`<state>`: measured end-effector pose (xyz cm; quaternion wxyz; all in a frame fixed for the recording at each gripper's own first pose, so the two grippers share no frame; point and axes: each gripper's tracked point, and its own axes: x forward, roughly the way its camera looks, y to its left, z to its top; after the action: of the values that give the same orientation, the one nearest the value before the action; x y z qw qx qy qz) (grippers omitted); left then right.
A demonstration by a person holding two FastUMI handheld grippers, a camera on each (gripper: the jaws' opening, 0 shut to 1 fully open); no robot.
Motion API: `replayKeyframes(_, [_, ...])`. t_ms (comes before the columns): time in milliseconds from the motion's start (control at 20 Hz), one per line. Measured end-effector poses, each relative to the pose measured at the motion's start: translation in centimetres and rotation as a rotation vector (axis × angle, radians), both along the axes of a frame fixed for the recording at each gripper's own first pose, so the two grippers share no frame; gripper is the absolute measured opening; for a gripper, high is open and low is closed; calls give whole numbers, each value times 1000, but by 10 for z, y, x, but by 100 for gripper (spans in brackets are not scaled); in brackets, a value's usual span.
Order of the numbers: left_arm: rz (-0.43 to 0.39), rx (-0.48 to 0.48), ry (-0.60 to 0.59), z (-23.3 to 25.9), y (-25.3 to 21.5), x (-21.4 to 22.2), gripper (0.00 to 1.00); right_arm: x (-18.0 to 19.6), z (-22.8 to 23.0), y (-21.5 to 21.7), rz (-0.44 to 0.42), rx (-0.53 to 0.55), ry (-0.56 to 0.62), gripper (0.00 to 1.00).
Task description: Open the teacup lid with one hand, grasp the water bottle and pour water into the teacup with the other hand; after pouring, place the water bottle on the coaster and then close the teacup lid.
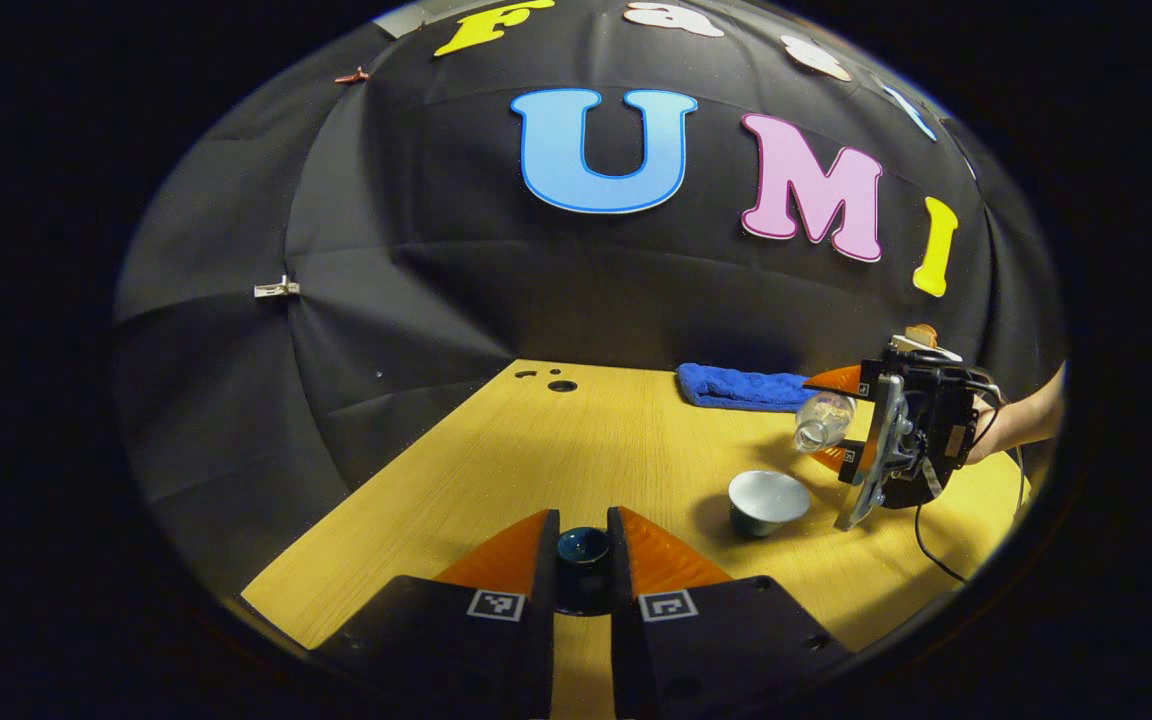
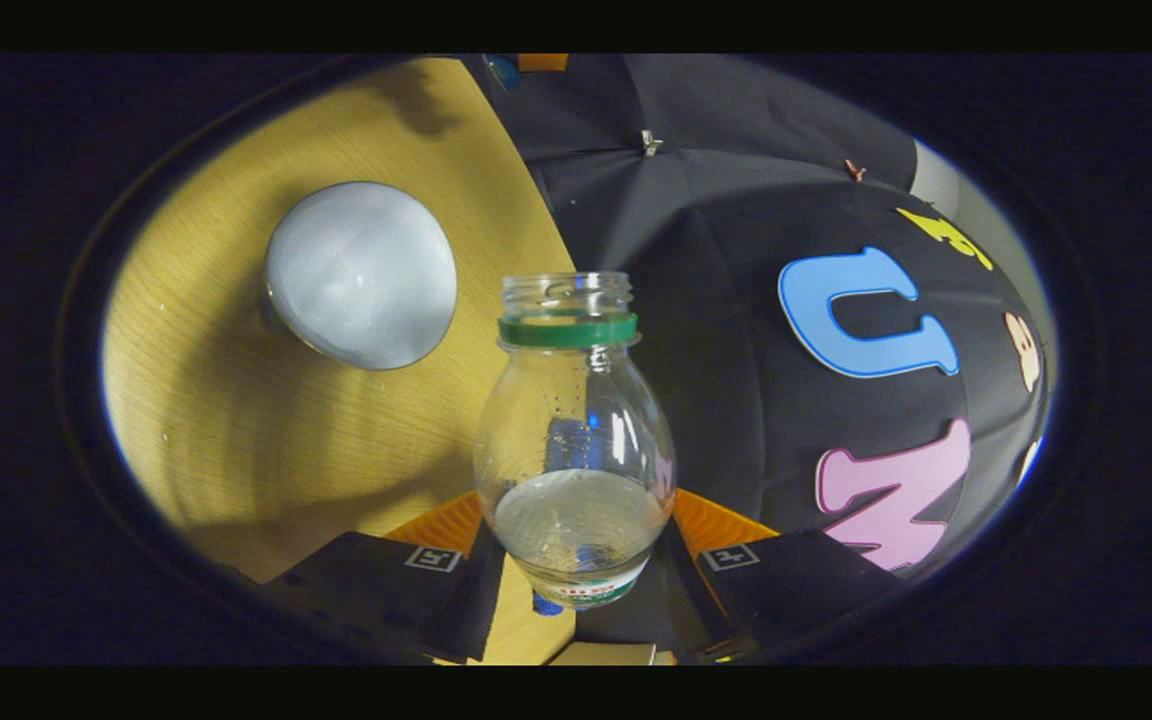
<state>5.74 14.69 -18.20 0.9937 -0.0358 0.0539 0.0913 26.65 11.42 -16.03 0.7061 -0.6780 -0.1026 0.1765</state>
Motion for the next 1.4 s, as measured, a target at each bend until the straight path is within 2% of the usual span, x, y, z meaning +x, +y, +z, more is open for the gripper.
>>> replayKeyframes(100, [1,5,-2,1,1,-3,27,3,-3,7,20,-36,-11,72])
replayKeyframes(250, [-5,2,1,-2,-3,-6,24,5,-5,10,34,-67,-23,72])
replayKeyframes(350, [-8,1,5,-3,-4,-7,31,5,-6,10,38,-88,-30,72])
replayKeyframes(400, [-5,1,4,-2,-5,-8,27,6,-7,12,42,-98,-37,72])
replayKeyframes(750, [0,-8,-7,-3,-7,-10,27,9,-6,18,73,-171,-81,71])
replayKeyframes(800, [-4,-8,-7,-3,-9,-9,23,10,-6,18,75,-180,-83,71])
replayKeyframes(850, [-6,-7,-6,-3,-9,-9,27,11,-6,18,79,-190,-85,71])
replayKeyframes(1000, [-10,-5,-6,-3,-9,-10,27,12,-9,20,92,-216,-89,71])
replayKeyframes(1050, [-11,-7,-5,-4,-9,-9,27,12,-9,20,93,-219,-88,67])
replayKeyframes(1100, [-10,-7,-4,-4,-9,-9,27,12,-9,21,89,-218,-85,71])
replayKeyframes(1400, [-15,-4,7,-8,-6,-11,27,13,-12,26,103,-273,-102,71])
